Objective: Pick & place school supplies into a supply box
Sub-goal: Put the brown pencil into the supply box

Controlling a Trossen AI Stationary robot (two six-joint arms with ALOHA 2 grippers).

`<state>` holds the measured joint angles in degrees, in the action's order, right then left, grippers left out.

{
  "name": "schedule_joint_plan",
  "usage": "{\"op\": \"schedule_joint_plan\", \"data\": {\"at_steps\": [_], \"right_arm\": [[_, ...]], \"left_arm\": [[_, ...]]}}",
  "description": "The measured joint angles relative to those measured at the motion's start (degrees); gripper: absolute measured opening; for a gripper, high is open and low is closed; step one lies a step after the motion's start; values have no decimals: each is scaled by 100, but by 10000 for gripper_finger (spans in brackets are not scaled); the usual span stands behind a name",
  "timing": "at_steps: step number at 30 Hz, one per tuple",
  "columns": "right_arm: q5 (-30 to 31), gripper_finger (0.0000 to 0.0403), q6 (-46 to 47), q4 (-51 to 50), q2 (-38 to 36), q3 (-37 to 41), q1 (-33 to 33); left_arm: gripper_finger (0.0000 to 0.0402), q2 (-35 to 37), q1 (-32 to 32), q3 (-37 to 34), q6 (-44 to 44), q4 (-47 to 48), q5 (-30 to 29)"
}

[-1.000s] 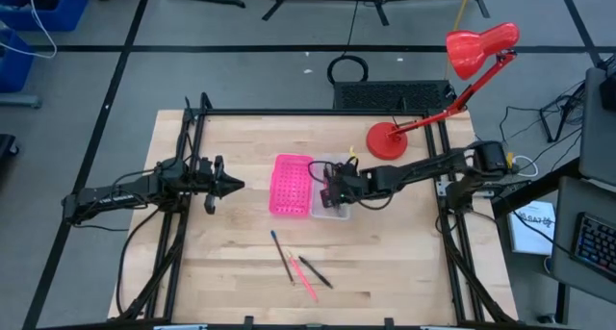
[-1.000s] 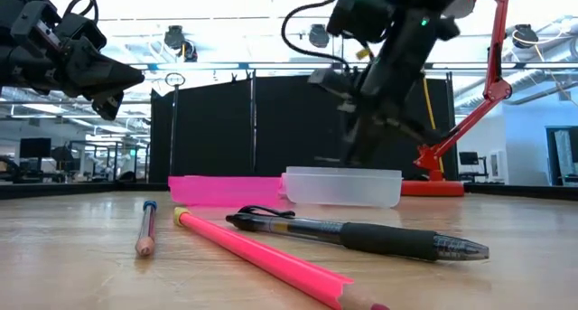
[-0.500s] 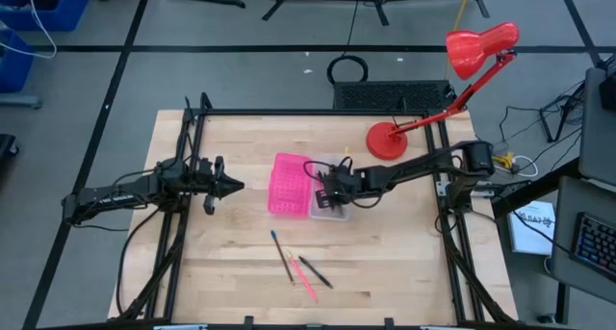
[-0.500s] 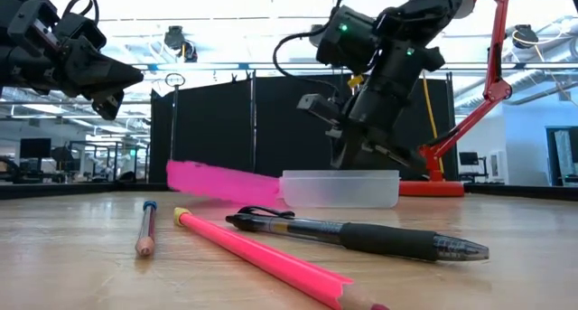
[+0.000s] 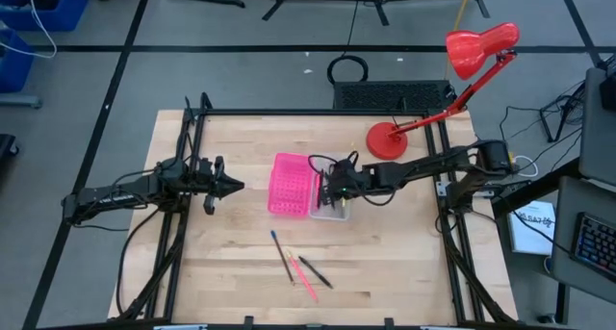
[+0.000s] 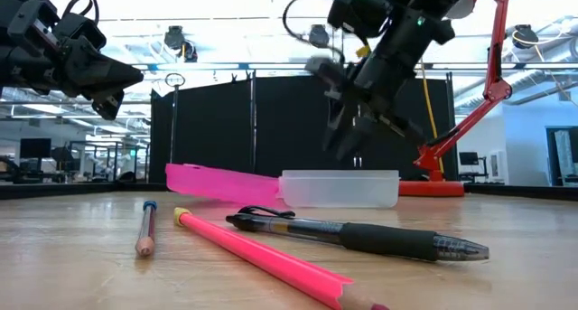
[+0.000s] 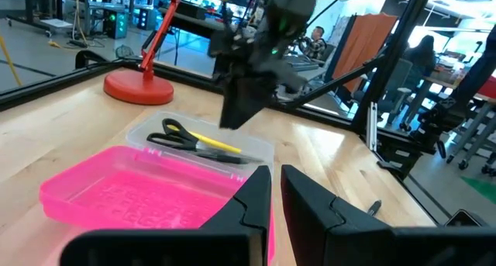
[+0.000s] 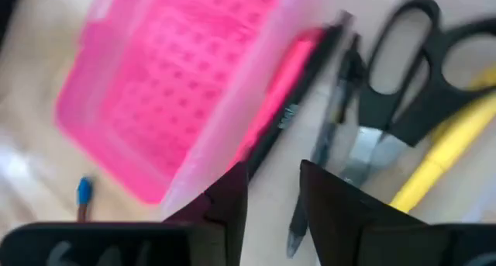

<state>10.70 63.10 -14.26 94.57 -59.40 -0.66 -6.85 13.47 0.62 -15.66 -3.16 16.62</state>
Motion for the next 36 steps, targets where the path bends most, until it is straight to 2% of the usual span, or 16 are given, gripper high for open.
{"op": "schedule_joint_plan", "data": {"at_steps": [3, 8, 11, 14, 16, 18, 21, 24, 28, 33, 36], "right_arm": [[166, 114, -713, -10, -319, 0, -268], [1002, 101, -2158, -86, -912, 11, -938], [1693, 86, -3200, 1, -1294, 99, -1336], [1817, 58, -4198, 1, -1767, 325, -1548], [1662, 33, -4792, 255, -2162, 600, -1557], [1255, 10, -5476, 853, -2615, 1008, -1548], [504, 7, -6299, 1992, -3251, 1823, -1554], [277, 4, -6254, 2679, -3769, 2585, -1465], [402, 3, -5991, 2711, -4350, 3244, -1182], [-663, 1, -6152, 4093, -5053, 4090, -915], [-811, 1, -6089, 4640, -5342, 4573, -719]], "left_arm": [[42, 0, -1, 0, 0, 1, 1], [42, 0, -2, 0, 52, 0, 13], [42, 0, 0, -5, 62, -39, -148], [42, 2, -2, -9, -14, -364, -277], [42, 5, 0, -9, 99, -520, -417], [42, 0, -2, -9, 329, -581, -568], [42, 1, 0, -9, 721, -597, -729], [42, 2, -2, -9, 705, -594, -912], [42, 2, -2, -9, 504, -555, -1117], [42, 1, -1, -9, 344, -388, -1422], [42, 0, 0, -9, 52, -5, -1548]]}}
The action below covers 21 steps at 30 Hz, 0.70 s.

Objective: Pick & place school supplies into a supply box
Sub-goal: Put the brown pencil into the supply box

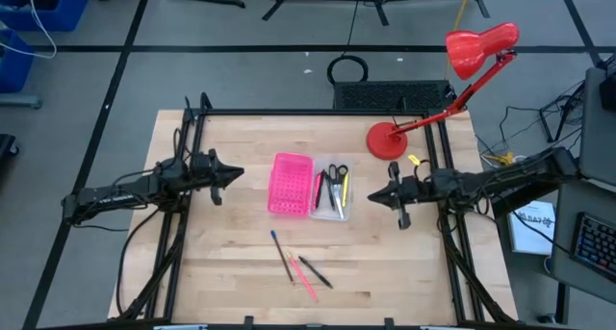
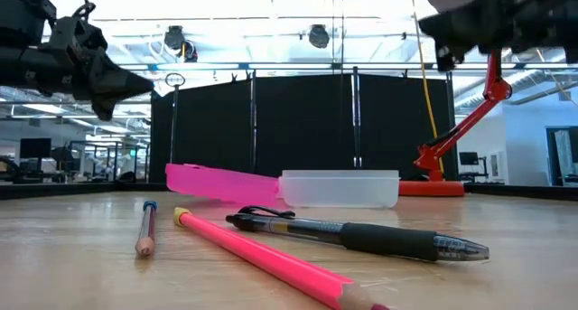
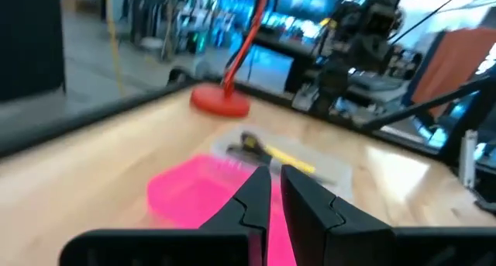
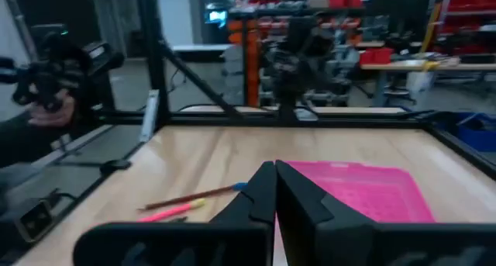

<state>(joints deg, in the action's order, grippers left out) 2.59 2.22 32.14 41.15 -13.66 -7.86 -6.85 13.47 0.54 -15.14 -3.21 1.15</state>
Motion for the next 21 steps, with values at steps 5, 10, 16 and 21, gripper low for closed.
{"op": "schedule_joint_plan", "data": {"at_steps": [5, 10, 16, 21], "right_arm": [[-554, 0, -221, 88, -272, 522, 483], [-1052, 0, -329, 750, -337, 959, 859], [-1356, 0, -481, 1004, -338, 1158, 1152], [-1960, 0, -429, 1233, -426, 1163, 1380]], "left_arm": [[42, -208, 0, 31, -189, 264, -195], [42, -586, 0, 31, -406, 245, -448], [42, -948, -1, 61, -912, 51, -851], [42, -1334, -91, 948, -1100, 253, -1270]]}}
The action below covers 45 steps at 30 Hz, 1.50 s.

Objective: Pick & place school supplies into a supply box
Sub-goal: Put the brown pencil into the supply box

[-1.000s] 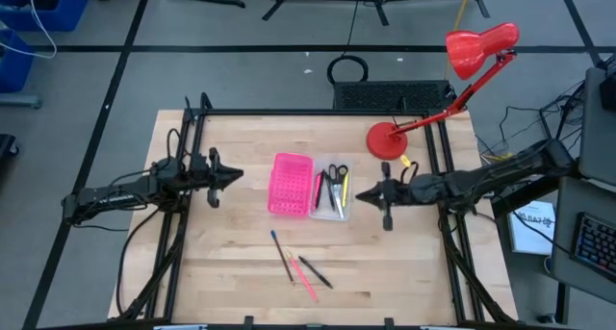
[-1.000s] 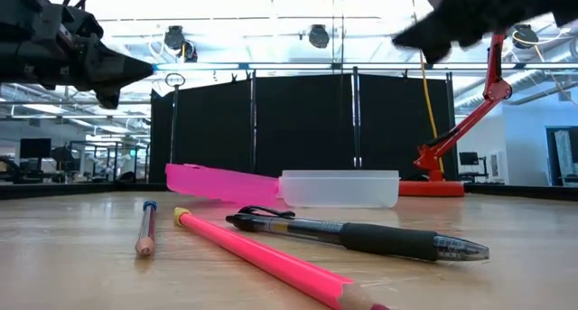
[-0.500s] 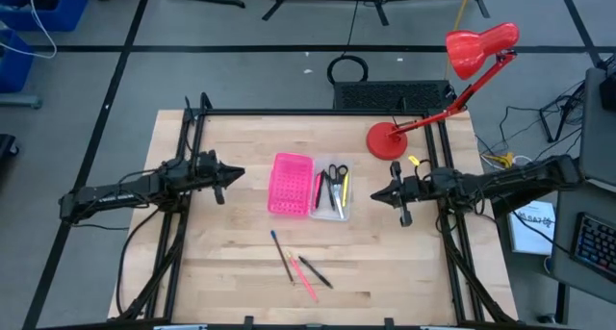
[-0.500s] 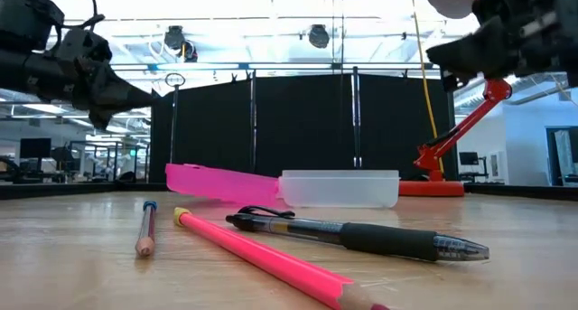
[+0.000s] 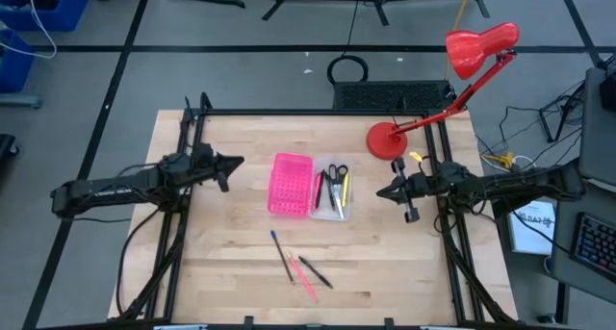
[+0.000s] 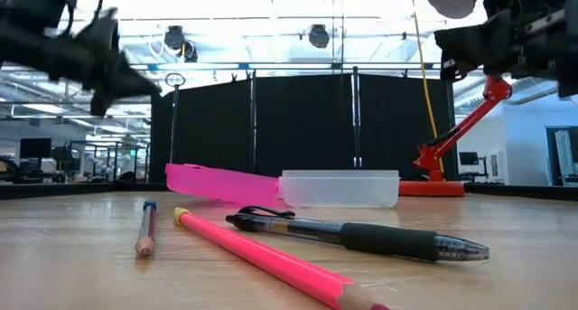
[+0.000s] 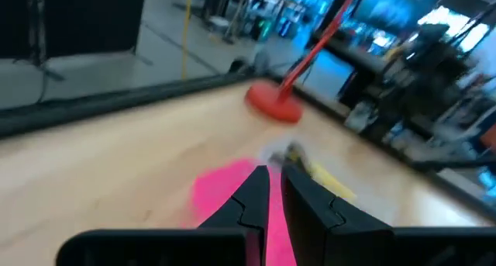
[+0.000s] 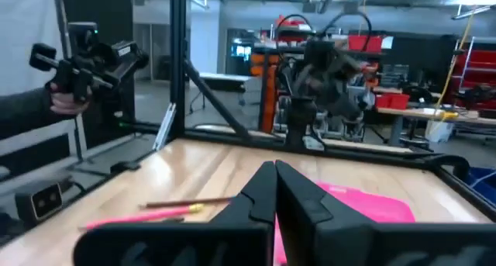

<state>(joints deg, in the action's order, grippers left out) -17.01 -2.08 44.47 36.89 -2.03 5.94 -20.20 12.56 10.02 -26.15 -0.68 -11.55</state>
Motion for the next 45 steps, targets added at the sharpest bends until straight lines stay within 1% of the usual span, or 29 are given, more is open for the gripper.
{"op": "schedule_joint_plan", "data": {"at_steps": [3, 6, 9, 11, 13, 15, 16, 17, 19, 20, 23, 25, 27, 29, 32, 36, 41, 43, 45], "right_arm": [[-191, 0, 89, 64, -20, 5, 79], [-327, 0, 61, 106, -27, 5, 87], [-349, 0, -65, 106, -27, 9, 89], [-418, 0, -117, 120, -27, 5, 89], [-429, 0, -134, 119, -27, -18, 89], [-429, 0, -126, 118, -25, -28, 89], [-429, 0, -125, 120, -27, -28, 89], [-429, 0, -124, 120, -27, -28, 89], [-429, 0, -124, 120, -25, -28, 89], [-429, 0, -122, 120, -25, -28, 89], [-429, 0, -57, 345, -23, -28, 73], [-429, 0, 218, 539, -27, -28, 70], [-433, 0, 492, 505, -27, -28, 70], [-433, 0, 665, 384, -23, -28, 70], [-433, 0, 696, 234, -23, -28, 70], [-436, 0, 698, 100, -23, -28, 70], [-436, 0, 698, -145, -23, -28, 67], [-436, 0, 698, -161, -24, -28, 67], [-436, 0, 698, -162, -25, -26, 67]], "left_arm": [[42, -432, -263, 954, -1, 473, -170], [42, -1081, -749, 2054, 8, 1455, -707], [42, -1971, -1344, 3096, -103, 2566, -1281], [42, -2662, -1677, 3695, -131, 3116, -1439], [42, -3354, -1905, 4205, -138, 3440, -1455], [42, -4073, -2067, 4656, -137, 3737, -1286], [42, -4416, -2117, 4874, -9, 3900, -1071], [42, -4754, -2141, 5118, 260, 4046, -735], [42, -5385, -2145, 5597, 1025, 4324, -57], [42, -5696, -2149, 5828, 1435, 4419, 190], [42, -6474, -2251, 6402, 2892, 4633, 657], [42, -6938, -2369, 6778, 3988, 4767, 892], [42, -7370, -2499, 7077, 4906, 5088, 906], [42, -7728, -2607, 7283, 5622, 5263, 754], [42, -8094, -2727, 7386, 6133, 5263, 514], [42, -8508, -2862, 7378, 6165, 5370, 171], [42, -8674, -3002, 7377, 6170, 5421, 82], [42, -8679, -3027, 7377, 6165, 5424, 211], [43, -8667, -3027, 7377, 6164, 5427, 571]]}}
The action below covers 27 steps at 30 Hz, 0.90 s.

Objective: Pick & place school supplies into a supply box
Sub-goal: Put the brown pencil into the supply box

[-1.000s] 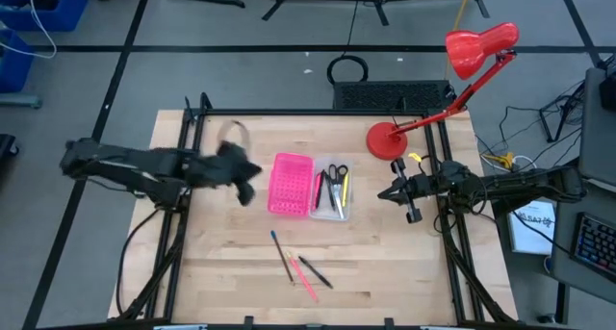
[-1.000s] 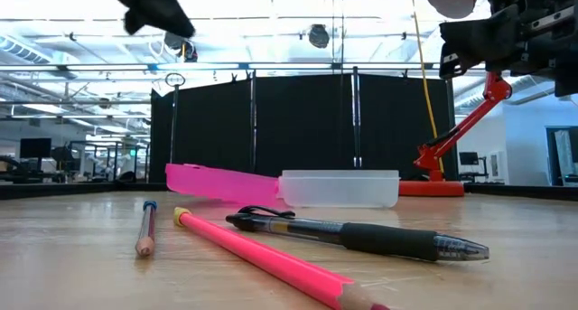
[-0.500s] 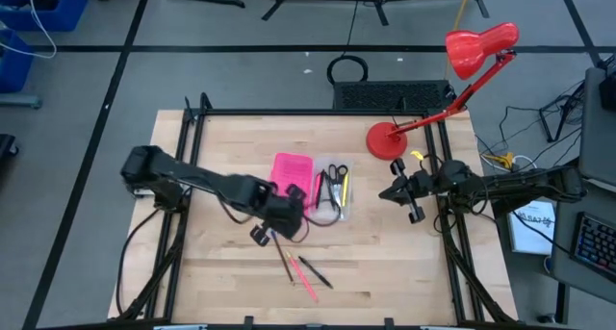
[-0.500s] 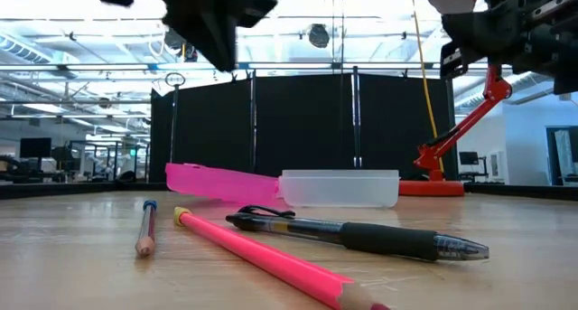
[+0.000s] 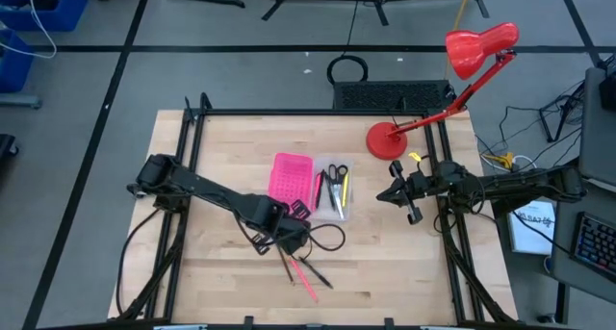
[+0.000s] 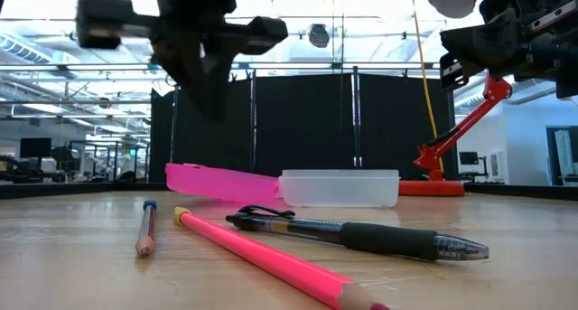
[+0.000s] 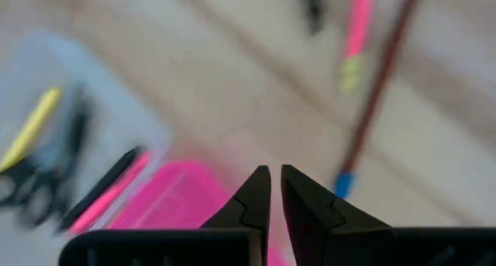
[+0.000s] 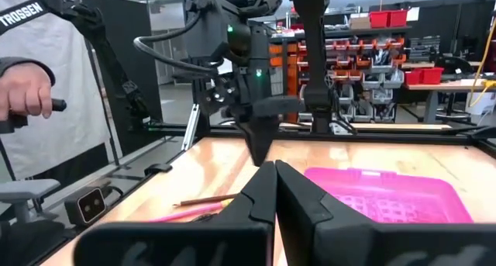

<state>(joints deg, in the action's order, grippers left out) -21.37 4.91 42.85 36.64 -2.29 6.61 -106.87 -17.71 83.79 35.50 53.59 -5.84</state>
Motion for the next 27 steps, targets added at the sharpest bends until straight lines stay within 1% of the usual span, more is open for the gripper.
{"op": "schedule_joint_plan", "data": {"at_steps": [2, 5, 8, 12, 15, 18, 22, 27], "right_arm": [[0, 0, 0, -2, 0, 1, 0], [0, 0, 0, -4, 0, 1, 0], [2, 0, 0, -4, 0, 1, 0], [4, 0, 0, -16, 0, 1, -2], [7, 0, 0, -26, 0, 1, -1], [9, 0, 0, -26, 0, 1, 0], [11, 0, -19, -26, 0, 1, 0], [18, 0, -102, -26, 2, 3, 2]], "left_arm": [[43, -2, 26, 0, -4, 26, 376], [57, 0, 43, 0, -203, 15, 620], [87, 0, 18, -133, -404, 8, 564], [135, 0, -48, -522, -425, 24, 578], [171, 0, -120, -818, -311, -165, 404], [198, 0, -192, -1037, -103, -284, 359], [208, 0, -230, -1247, -64, -482, 322], [193, 0, -196, -1466, 183, -522, 410]]}}
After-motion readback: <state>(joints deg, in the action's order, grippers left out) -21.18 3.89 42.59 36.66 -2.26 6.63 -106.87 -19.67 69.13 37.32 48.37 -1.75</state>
